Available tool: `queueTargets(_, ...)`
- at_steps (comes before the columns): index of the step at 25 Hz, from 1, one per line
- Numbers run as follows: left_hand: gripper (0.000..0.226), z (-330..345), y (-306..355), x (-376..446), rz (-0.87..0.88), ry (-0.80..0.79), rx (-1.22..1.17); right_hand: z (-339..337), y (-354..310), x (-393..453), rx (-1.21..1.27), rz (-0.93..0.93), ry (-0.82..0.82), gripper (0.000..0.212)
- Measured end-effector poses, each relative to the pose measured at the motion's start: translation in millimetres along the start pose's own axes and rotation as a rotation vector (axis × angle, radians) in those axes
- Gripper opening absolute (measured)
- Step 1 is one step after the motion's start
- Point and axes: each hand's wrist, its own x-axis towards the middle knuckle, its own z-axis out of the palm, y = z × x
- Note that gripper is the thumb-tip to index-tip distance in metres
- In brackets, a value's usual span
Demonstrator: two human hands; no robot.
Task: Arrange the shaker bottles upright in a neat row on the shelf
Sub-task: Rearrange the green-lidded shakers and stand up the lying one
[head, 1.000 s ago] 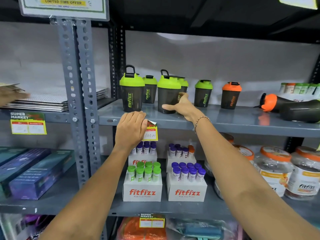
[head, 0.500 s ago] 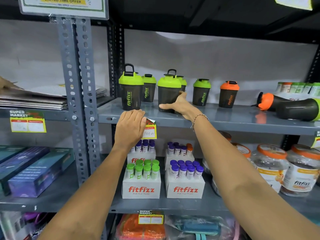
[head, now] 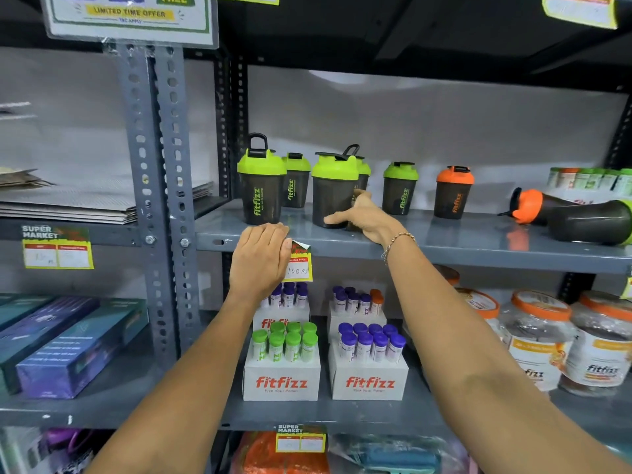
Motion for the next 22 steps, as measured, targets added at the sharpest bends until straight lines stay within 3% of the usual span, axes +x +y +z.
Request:
queueTargets(3, 0.036, -1.7, -0.2, 0.2, -0.013, -0.001, -0.013, 4.5, -2.7, -3.8, -0.08, -0.025, -0.017, 0.124)
queueTargets(7, 0.037, -3.4, 1.8, -0.6, -0.009, 0.005, -0.04, 1.0, -1.0, -3.9, -0.019, -0.016, -0.028, 0.115)
queueTargets(12, 0.038, -4.9, 1.2, 0.9, -0.024, -0.054, -0.024, 4.5, -3.1, -6.3, -0.091, -0.029, -0.043, 0.127)
queueTargets(16, 0.04, -5.5, 2.3, 0.2, -0.02, -0.066, -0.009, 1.5, -3.6, -7.2, -0.033, -0.042, -0.051, 0.112)
queueTargets(20, 0.036, -5.6, 2.1, 0.9, -0.028, -0.056, -0.007, 5.2, -2.8, -7.5, -0.104, -0.039, -0.046, 0.127)
queueTargets(22, 0.036, -5.4, 3.0, -0.1, -0.028, -0.059, -0.012, 1.8, -4.1, -7.6, -0.032, -0.033, -0.073, 0.121)
